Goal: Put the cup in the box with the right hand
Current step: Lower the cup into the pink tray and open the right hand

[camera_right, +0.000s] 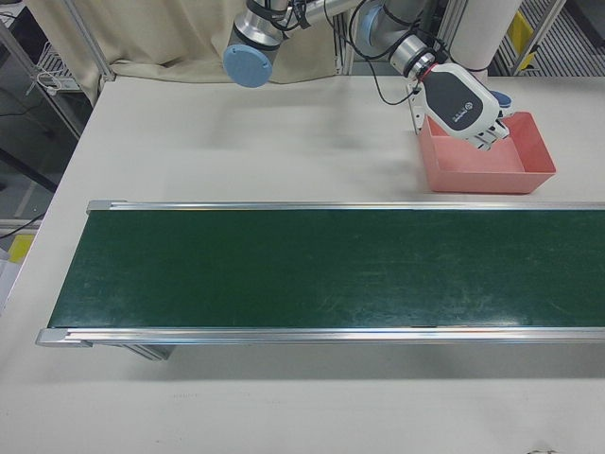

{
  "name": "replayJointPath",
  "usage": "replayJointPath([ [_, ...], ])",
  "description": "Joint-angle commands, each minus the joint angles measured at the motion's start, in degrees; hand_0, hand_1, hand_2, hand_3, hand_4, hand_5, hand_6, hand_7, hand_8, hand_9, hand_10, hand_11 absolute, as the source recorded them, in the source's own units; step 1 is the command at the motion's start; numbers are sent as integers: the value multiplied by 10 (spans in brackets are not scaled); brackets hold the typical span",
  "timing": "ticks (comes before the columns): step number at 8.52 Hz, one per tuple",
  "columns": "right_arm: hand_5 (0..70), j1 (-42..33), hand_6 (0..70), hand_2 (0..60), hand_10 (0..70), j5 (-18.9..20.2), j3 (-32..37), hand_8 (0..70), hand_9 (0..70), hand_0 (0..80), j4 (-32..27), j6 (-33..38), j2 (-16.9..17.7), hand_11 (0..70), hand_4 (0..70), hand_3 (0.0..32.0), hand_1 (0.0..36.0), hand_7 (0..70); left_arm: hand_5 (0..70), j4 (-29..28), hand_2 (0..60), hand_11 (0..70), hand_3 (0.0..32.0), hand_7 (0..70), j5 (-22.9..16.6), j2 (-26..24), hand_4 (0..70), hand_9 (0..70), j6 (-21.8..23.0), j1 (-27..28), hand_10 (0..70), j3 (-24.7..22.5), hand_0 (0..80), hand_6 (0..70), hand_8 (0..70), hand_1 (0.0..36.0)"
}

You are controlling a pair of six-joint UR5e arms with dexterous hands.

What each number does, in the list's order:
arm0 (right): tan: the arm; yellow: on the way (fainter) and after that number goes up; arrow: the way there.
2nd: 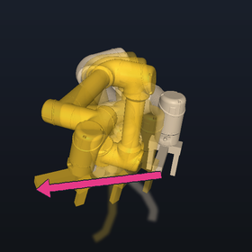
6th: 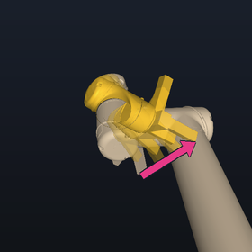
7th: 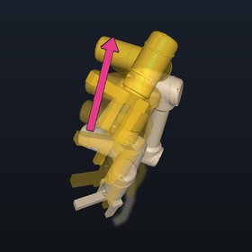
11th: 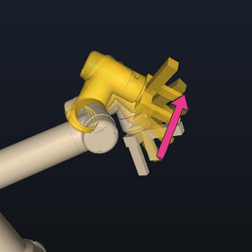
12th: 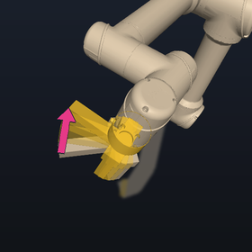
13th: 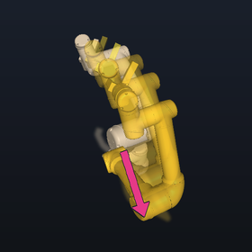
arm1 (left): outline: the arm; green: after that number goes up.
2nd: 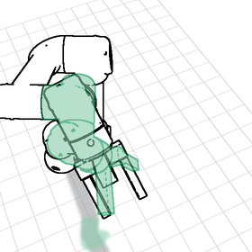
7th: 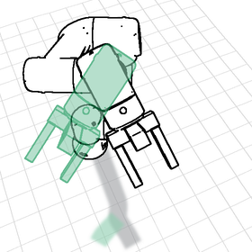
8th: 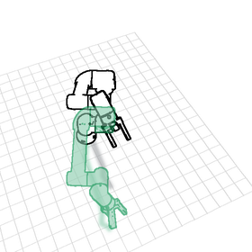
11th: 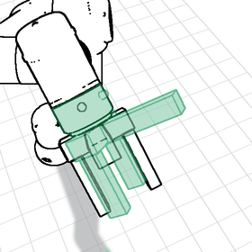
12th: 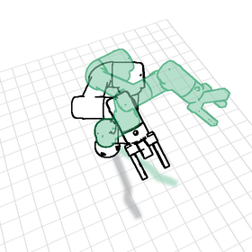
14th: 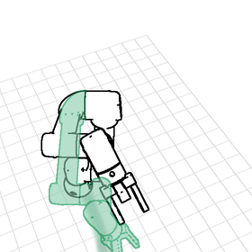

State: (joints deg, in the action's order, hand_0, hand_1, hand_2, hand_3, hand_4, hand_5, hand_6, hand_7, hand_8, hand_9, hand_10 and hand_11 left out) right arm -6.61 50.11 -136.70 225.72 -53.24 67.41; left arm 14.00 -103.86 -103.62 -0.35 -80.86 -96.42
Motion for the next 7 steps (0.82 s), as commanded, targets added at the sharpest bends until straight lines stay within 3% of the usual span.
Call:
replayJointPath([
  [1, 58, 5, 174, 0, 20, -2, 12, 102, 274, 616, -4, 3, -1, 45, 578, 0, 167, 700, 0, 0, 0, 0, 0, 0, 0, 0, 0, 0, 0, 0, 0, 0, 0, 0, 0, 0],
  [2, 40, 5, 136, 0, 1, -1, 12, 60, 193, 582, -4, 2, 0, 12, 590, 0, 111, 636, 0, 0, 0, 0, 0, 0, 0, 0, 0, 0, 0, 0, 0, 0, 0, 0, 0, 0],
  [3, 28, 5, 117, 0, 0, 0, 9, 49, 167, 577, -4, 3, 0, 1, 615, 0, 58, 550, 0, 0, 0, 0, 0, 0, 0, 0, 0, 0, 0, 0, 0, 0, 0, 0, 0, 0],
  [5, 15, -2, 115, 0, 0, 9, -1, 53, 176, 538, -2, 27, 2, 0, 644, 0, 10, 551, 0, 0, 0, 0, 0, 0, 0, 0, 0, 0, 0, 0, 0, 0, 0, 0, 0, 0],
  [6, 19, -8, 128, 0, 0, 10, -11, 65, 200, 542, -2, 31, 7, 0, 672, 0, 34, 612, 0, 0, 0, 0, 0, 0, 0, 0, 0, 0, 0, 0, 0, -1, 0, 0, 0, 0],
  [7, 36, -11, 139, 0, 1, 10, -19, 79, 221, 582, -2, 31, 13, 11, 648, 0, 88, 648, 0, 0, 0, 0, 0, 0, 0, 0, 0, 0, 0, 0, 0, -1, 0, 0, 0, 0],
])
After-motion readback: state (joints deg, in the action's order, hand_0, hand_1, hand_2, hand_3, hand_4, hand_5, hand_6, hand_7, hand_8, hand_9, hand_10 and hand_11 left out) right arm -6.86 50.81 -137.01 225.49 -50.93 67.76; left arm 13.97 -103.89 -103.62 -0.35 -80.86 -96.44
